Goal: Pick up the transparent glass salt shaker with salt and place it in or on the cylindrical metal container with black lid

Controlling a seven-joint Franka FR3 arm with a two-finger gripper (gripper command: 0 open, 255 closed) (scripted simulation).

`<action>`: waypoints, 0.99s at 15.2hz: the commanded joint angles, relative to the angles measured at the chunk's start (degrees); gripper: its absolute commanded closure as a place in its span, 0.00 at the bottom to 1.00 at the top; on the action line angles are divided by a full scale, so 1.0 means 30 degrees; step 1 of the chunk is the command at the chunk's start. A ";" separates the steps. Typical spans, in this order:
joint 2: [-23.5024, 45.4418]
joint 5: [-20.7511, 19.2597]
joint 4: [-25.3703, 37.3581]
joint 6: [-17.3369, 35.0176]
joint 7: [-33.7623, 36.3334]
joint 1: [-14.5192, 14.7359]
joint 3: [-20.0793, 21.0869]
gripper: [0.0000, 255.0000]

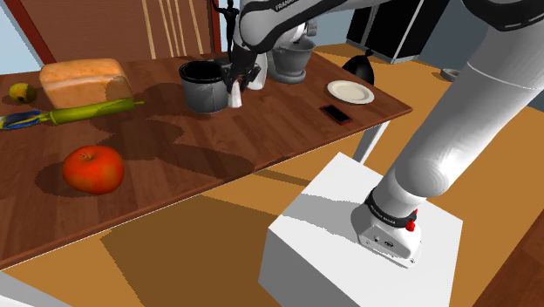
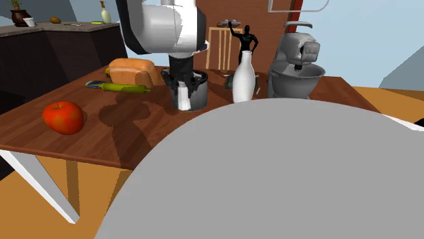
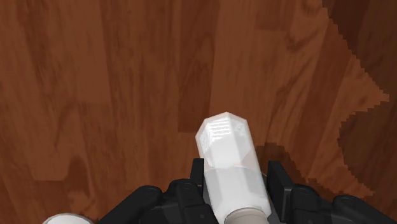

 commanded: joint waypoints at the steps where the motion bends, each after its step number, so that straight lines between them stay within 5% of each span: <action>1: -0.0217 0.0024 0.0280 -0.0506 -0.0018 -0.0012 -0.0014 1.00; 15: -0.1358 0.0081 0.2682 -0.4042 0.0013 -0.0047 -0.0067 1.00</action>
